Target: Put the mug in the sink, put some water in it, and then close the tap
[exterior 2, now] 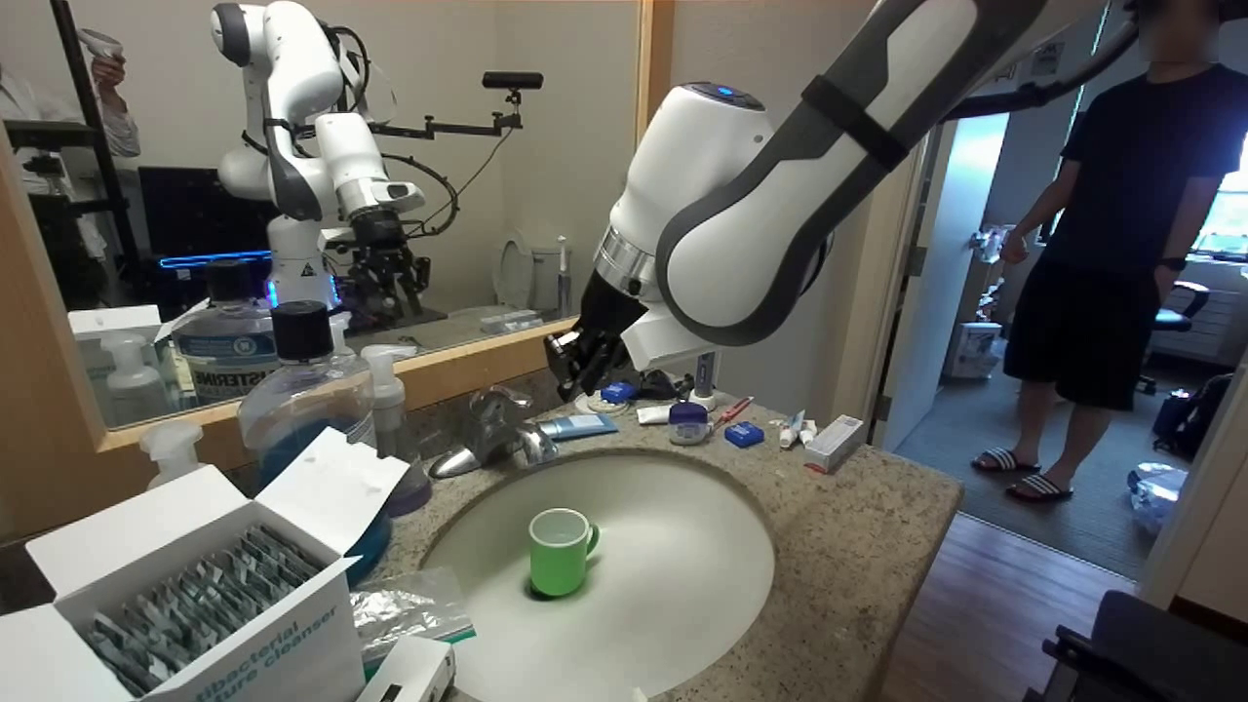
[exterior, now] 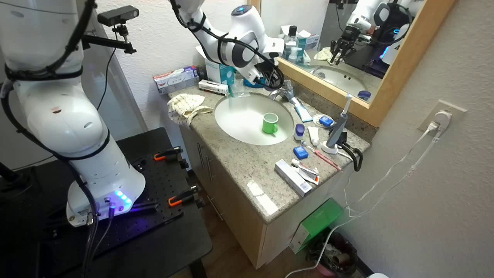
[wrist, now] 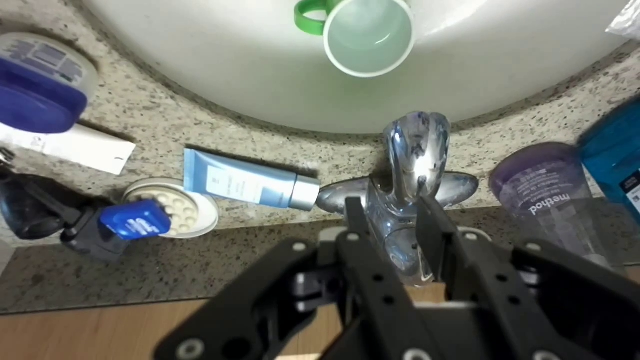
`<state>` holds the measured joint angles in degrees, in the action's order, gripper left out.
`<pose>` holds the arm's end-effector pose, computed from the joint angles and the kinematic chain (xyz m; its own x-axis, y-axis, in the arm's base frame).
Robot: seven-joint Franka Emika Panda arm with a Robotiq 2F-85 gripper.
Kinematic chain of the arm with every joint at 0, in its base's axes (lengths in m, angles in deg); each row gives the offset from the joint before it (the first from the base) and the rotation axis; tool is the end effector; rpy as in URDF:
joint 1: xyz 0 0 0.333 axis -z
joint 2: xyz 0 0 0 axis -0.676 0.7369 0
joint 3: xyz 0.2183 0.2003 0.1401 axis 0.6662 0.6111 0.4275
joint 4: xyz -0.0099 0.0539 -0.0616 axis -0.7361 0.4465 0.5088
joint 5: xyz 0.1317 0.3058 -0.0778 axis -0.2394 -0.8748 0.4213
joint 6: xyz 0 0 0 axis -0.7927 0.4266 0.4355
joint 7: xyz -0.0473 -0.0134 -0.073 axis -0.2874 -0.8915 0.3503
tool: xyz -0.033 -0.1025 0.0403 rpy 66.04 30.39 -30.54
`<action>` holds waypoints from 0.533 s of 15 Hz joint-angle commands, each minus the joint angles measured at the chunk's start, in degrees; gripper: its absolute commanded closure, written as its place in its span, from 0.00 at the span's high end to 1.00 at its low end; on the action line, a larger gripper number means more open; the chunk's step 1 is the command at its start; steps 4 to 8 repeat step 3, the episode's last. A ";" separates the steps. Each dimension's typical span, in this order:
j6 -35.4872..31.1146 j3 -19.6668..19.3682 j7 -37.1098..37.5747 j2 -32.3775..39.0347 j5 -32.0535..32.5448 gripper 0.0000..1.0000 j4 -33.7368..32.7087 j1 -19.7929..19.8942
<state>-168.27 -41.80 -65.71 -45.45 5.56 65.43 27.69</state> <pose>0.5736 0.0922 0.3400 0.8658 -0.0082 0.5004 -0.0034 -0.9999 -0.0106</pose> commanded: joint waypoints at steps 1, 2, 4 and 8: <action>0.00 0.00 0.00 0.00 0.00 0.34 0.00 0.00; 0.00 0.00 0.00 0.00 0.00 0.34 0.00 0.00; 0.00 0.00 0.00 0.00 0.00 0.34 0.00 0.00; 0.00 0.00 0.00 0.00 0.00 0.34 0.00 0.00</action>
